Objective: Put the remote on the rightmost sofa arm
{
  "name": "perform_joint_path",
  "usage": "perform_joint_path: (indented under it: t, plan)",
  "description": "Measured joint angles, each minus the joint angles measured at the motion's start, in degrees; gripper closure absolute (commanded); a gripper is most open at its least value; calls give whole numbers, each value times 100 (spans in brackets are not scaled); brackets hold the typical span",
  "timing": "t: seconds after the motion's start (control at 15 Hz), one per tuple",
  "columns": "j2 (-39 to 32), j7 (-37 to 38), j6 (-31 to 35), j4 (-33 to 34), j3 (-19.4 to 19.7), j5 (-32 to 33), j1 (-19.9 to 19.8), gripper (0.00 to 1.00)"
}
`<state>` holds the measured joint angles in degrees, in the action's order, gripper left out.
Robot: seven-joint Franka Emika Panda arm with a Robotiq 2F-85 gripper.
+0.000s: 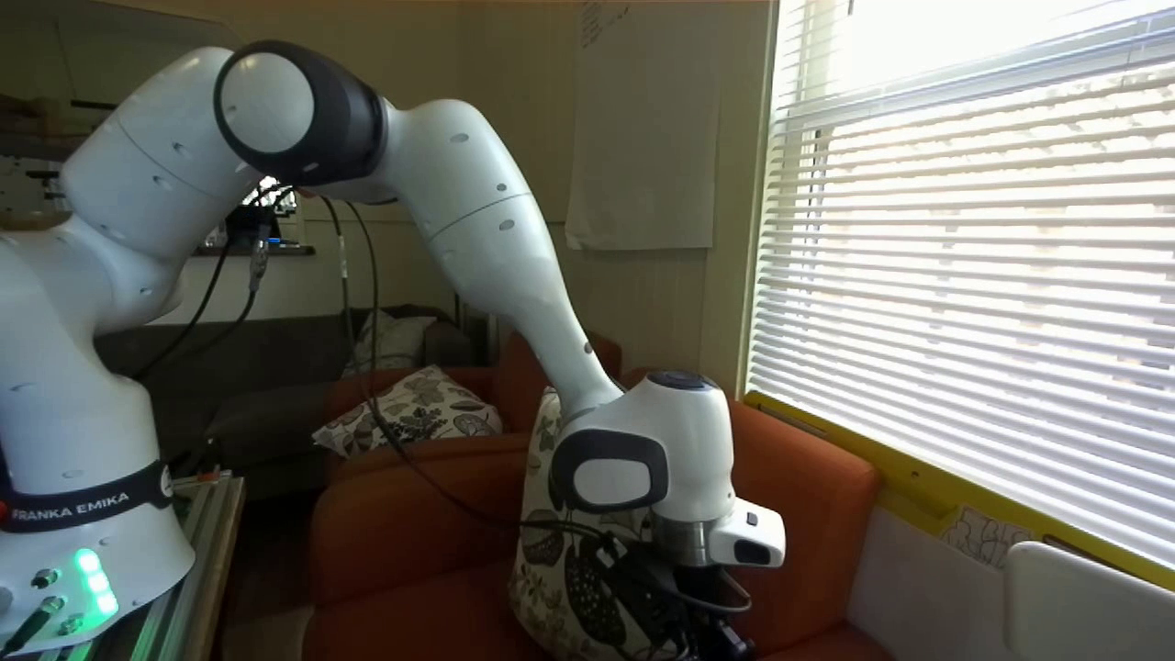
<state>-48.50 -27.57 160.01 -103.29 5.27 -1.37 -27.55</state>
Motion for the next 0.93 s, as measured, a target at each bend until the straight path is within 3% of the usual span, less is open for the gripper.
perform_joint_path:
  t: [0.93]
  plan:
    - [-264,121,-302,301,150,251,0,64]
